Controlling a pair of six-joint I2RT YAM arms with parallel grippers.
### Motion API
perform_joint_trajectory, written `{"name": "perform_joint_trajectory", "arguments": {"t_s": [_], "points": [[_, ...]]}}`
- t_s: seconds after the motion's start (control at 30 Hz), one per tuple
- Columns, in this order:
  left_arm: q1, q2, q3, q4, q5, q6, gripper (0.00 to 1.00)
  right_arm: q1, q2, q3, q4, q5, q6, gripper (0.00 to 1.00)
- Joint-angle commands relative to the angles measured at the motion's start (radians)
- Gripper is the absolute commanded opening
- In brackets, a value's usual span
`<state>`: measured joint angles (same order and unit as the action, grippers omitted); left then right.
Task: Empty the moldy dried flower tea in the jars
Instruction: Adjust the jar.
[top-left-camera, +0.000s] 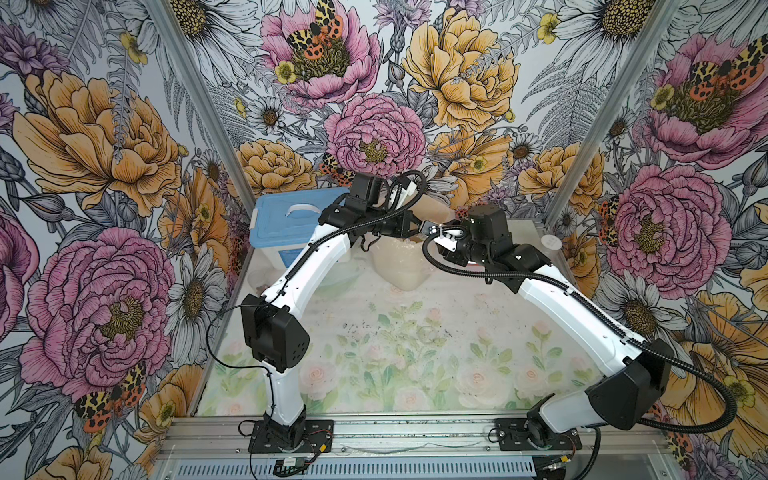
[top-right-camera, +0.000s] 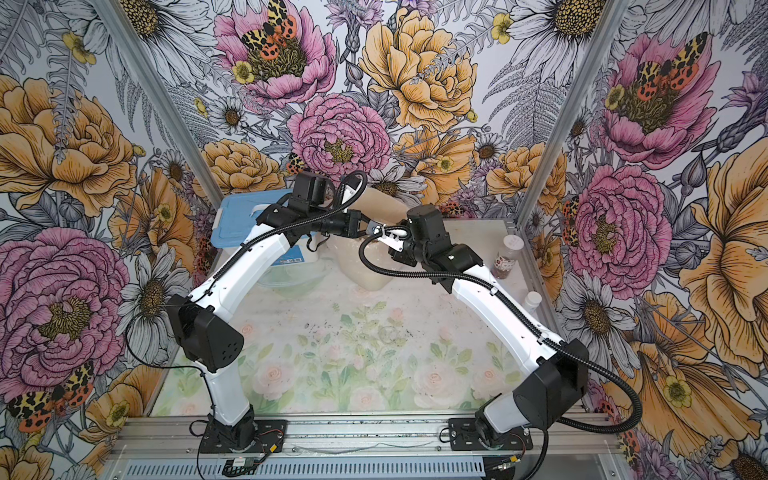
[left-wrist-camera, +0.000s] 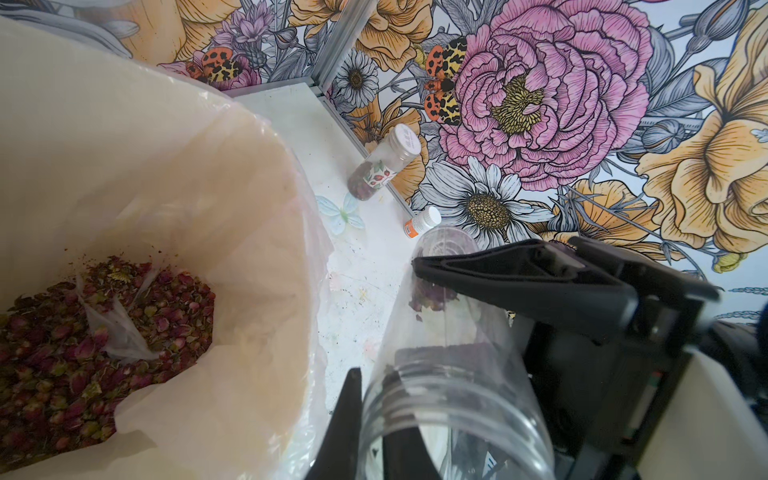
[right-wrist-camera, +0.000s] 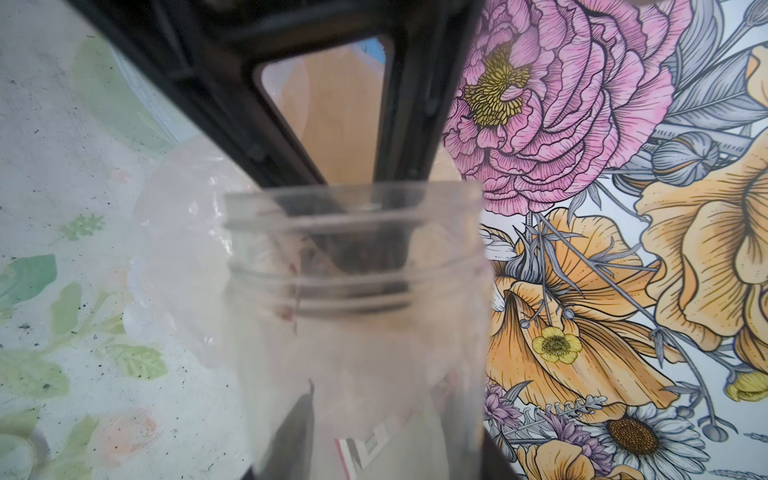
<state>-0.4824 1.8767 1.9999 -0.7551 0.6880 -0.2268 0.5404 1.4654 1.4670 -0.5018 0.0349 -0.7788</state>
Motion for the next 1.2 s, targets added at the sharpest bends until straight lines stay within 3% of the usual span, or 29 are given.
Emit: {"name": "perform_joint_trajectory", "arguments": {"t_s": [0.0,0.27,0.43,0.77,0.9,1.0,1.17], "points": [[-0.010,-0.003,0.039,0.033,0.001,-0.009,0.00,0.014,-0.041,-0.029,0.028,-0.020,0.013,0.51],[-0.004,-0.010,0.034,0.033,-0.013,-0.006,0.00,-0.006,-0.087,-0.064,0.028,-0.040,0.013,0.87],[-0.001,-0.014,0.031,0.034,-0.026,-0.005,0.00,-0.029,-0.134,-0.096,0.028,-0.065,0.016,0.98],[0.008,-0.015,0.027,0.034,-0.049,-0.003,0.00,-0.103,-0.274,-0.184,0.112,-0.133,0.166,0.99],[0.012,-0.013,0.035,0.034,-0.054,-0.002,0.00,-0.114,-0.389,-0.286,0.269,-0.156,0.363,0.99],[0.013,-0.016,0.039,0.034,-0.074,0.003,0.00,-0.115,-0.461,-0.362,0.405,-0.078,0.679,1.00],[0.015,-0.024,0.044,0.043,-0.103,-0.004,0.00,-0.121,-0.484,-0.381,0.417,0.053,1.177,0.91]]}}
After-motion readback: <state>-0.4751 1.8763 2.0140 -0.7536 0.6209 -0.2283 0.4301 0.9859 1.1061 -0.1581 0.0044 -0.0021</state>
